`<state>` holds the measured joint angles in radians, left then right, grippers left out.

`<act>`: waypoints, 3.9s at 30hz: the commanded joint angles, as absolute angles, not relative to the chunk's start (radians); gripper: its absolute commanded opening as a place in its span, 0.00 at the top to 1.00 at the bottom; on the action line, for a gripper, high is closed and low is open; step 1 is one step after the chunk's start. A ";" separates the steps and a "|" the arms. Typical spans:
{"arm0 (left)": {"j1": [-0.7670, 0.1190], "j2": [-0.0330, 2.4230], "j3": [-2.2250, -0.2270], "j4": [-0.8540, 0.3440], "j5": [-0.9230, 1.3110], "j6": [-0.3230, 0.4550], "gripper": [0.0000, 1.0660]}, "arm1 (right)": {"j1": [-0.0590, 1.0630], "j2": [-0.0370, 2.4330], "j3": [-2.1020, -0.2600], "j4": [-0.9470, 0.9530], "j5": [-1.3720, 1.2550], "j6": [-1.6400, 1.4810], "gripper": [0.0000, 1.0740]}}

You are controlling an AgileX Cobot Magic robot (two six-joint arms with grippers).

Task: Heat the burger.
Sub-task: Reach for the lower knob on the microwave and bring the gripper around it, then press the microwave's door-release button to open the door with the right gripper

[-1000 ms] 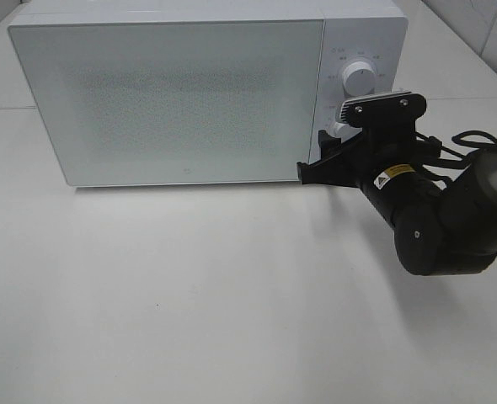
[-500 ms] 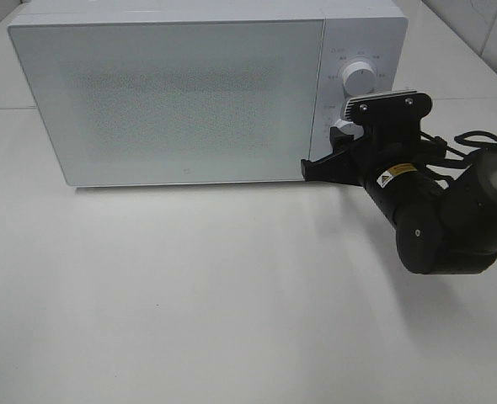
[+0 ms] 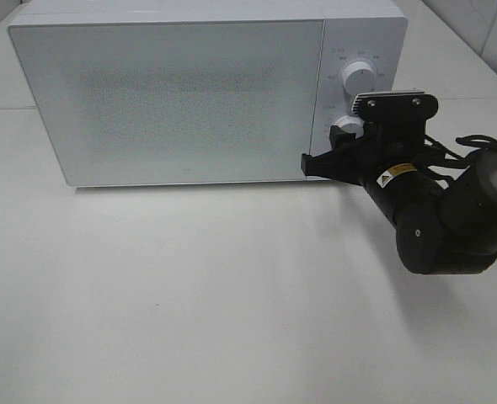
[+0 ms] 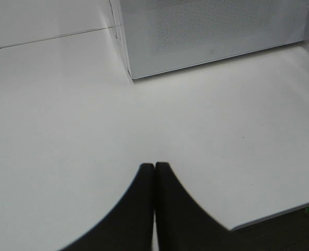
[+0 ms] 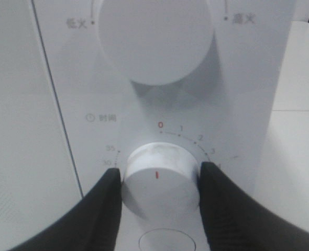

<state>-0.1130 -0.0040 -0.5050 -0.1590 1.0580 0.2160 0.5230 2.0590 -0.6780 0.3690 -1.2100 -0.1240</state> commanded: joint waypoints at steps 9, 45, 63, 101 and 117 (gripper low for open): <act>-0.112 -0.024 -0.505 -0.154 1.045 0.210 1.00 | 0.523 2.054 -0.686 0.344 -1.287 0.725 1.00; -0.112 -0.024 -0.505 -0.154 1.045 0.210 1.00 | 0.523 2.054 -0.685 0.343 -1.388 1.408 0.41; -0.112 -0.024 -0.505 -0.154 1.045 0.210 1.00 | 0.523 1.947 -0.544 0.107 -1.391 0.790 0.41; -0.112 -0.025 -0.505 -0.156 1.045 0.210 1.00 | 0.498 1.586 -0.981 -0.046 0.415 0.093 0.43; -0.112 -0.025 -0.505 -0.156 1.045 0.210 1.00 | 0.240 1.524 -1.000 0.019 0.713 0.093 0.43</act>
